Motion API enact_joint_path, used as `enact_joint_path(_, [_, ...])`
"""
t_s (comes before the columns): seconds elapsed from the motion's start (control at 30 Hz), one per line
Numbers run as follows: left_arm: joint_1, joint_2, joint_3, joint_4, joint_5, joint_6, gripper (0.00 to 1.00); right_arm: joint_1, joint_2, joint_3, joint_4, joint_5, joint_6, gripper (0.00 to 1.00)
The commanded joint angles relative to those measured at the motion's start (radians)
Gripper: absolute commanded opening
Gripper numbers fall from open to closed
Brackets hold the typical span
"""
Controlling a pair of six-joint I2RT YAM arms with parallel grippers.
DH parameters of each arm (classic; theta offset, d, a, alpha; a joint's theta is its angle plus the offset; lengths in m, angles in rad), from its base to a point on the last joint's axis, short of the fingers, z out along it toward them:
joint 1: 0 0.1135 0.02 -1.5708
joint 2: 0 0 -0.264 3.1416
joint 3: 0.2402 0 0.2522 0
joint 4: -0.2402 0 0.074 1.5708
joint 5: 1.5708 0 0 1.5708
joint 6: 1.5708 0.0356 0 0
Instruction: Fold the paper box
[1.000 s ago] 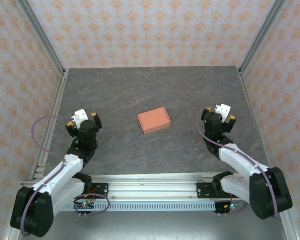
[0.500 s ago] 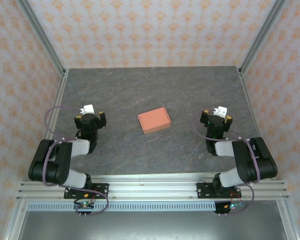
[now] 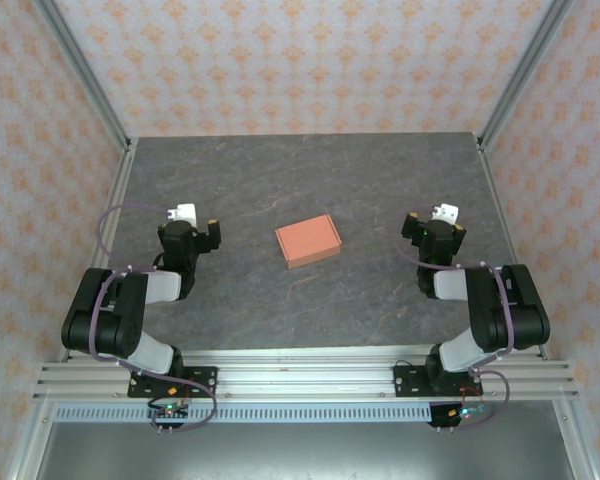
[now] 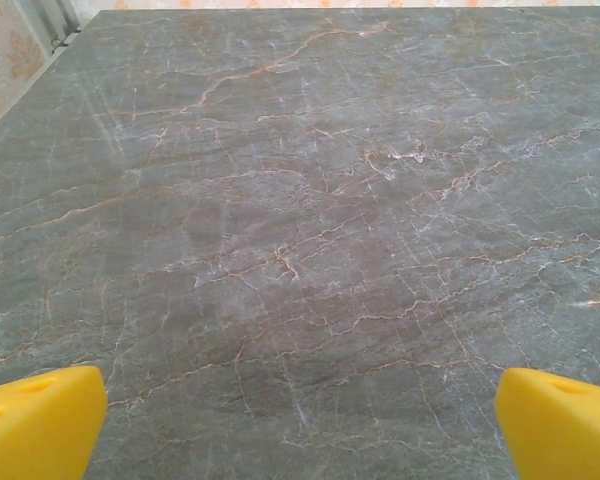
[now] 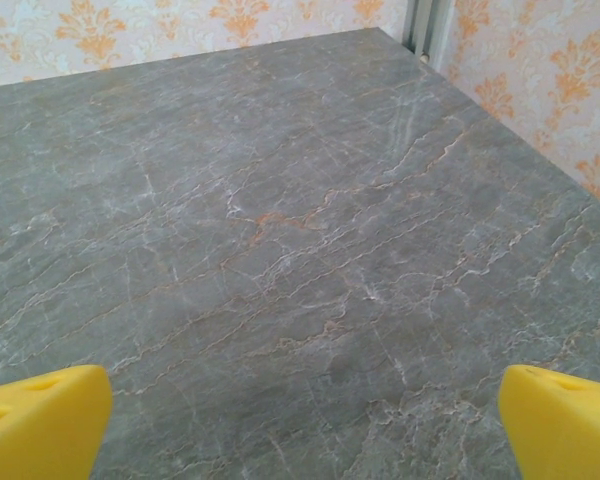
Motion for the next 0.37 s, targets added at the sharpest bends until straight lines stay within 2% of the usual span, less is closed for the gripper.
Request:
enact_joint_path(0.0, [0.006, -0.007, 0.015, 0.018, 0.003, 0.016, 1.00, -0.001, 0.001, 0.010, -0.018, -0.018, 0.018, 0.99])
enact_joint_path(0.33, [0.007, -0.006, 0.016, 0.018, 0.003, 0.016, 1.00, -0.002, 0.001, 0.010, -0.019, -0.019, 0.016, 0.99])
